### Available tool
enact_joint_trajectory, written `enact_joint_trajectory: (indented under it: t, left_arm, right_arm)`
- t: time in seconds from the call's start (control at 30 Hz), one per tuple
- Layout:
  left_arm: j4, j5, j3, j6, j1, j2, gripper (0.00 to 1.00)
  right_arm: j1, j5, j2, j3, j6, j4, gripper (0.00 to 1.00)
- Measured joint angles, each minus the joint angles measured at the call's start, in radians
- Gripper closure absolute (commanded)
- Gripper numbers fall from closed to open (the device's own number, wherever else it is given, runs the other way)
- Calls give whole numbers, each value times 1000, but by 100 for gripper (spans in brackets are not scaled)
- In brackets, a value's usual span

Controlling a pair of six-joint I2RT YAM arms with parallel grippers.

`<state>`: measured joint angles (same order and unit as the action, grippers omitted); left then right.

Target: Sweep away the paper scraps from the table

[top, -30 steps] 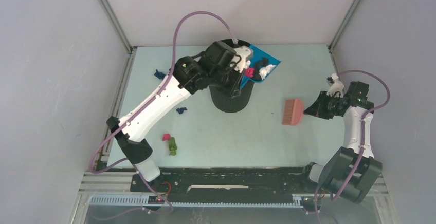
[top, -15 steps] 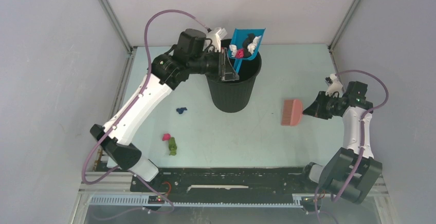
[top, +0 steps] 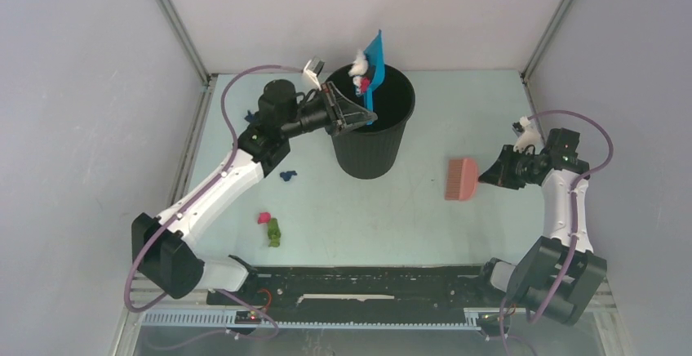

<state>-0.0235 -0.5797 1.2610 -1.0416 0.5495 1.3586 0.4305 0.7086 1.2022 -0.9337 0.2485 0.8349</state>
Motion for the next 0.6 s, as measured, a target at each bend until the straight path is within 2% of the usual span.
enact_joint_trajectory:
  t: [0.17, 0.33, 0.6]
  left_arm:
    - [293, -8, -194, -245, -38, -47, 100]
    - [681, -19, -343, -549, -58, -1, 100]
    - [1001, -26, -384, -804, -58, 43, 100]
  right_arm:
    - [-1, -13, 0, 0, 0, -1, 100]
    - [-1, -19, 0, 0, 0, -2, 100]
    - [-6, -20, 0, 0, 0, -2, 100]
